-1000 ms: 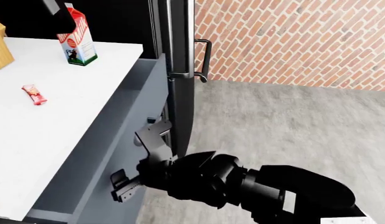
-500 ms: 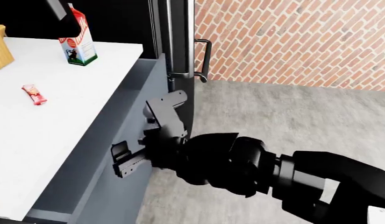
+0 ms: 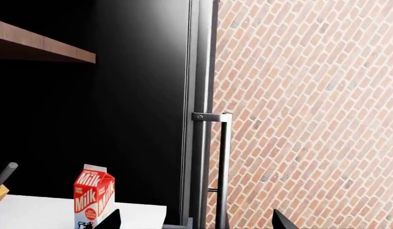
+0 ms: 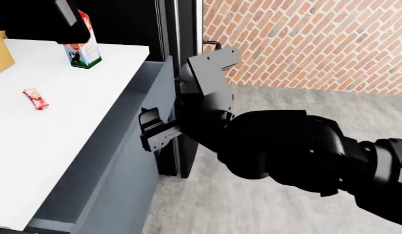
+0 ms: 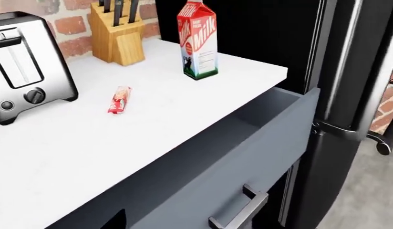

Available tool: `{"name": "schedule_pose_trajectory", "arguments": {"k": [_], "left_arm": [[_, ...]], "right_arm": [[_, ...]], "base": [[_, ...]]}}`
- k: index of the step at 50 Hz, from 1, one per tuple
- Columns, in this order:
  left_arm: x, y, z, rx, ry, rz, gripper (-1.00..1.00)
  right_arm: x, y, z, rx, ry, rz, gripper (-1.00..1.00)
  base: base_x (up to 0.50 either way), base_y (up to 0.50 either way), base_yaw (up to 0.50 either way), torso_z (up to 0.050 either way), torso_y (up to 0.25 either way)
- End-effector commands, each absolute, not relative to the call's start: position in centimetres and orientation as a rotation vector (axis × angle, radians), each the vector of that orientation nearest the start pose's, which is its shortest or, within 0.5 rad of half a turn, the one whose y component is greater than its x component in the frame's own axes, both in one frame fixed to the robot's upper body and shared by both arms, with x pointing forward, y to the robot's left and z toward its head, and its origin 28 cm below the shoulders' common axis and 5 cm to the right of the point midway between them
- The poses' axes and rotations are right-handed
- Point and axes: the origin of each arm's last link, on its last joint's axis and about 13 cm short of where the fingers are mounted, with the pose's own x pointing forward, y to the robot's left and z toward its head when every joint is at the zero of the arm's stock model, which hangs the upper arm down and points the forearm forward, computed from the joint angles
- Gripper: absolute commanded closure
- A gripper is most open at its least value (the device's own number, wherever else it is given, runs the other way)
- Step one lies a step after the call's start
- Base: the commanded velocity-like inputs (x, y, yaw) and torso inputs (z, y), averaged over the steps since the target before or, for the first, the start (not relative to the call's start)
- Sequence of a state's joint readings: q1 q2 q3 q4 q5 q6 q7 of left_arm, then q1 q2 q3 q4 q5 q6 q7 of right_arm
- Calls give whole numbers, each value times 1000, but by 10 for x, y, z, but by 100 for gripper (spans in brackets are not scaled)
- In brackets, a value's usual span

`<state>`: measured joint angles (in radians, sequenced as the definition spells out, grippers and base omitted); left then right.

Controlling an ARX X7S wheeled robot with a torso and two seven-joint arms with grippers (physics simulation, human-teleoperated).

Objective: Close the right drawer.

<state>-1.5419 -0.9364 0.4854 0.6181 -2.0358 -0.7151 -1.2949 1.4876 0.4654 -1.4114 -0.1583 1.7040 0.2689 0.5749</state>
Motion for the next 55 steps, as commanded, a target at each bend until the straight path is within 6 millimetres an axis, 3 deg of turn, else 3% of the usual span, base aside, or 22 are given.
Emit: {"name": "schedule_pose_trajectory", "arguments": {"k": [1,17,37,46,55], "left_arm": [[162,231,373,-55,-242,-74,-100],[162,229,370,-46,-237,-82,-100],[164,221,360,-19,-208,-103,-100],[162,208,355,-25,-182,-146,-100],[166,179,341,13,-134,-240,-100]], "right_arm": [[261,-29,278,-12,160,623,-100],[224,-78,310,-66,77,428,-100],[201,-124,330,-9,-5,239,-100],[191,-142,345,3,-51,156,-100],[183,-153,355,14,-81,111,-100]], "base": [[0,0,0,0,0],[0,0,0,0,0],[0,0,0,0,0],[0,0,0,0,0],[0,0,0,0,0]]}}
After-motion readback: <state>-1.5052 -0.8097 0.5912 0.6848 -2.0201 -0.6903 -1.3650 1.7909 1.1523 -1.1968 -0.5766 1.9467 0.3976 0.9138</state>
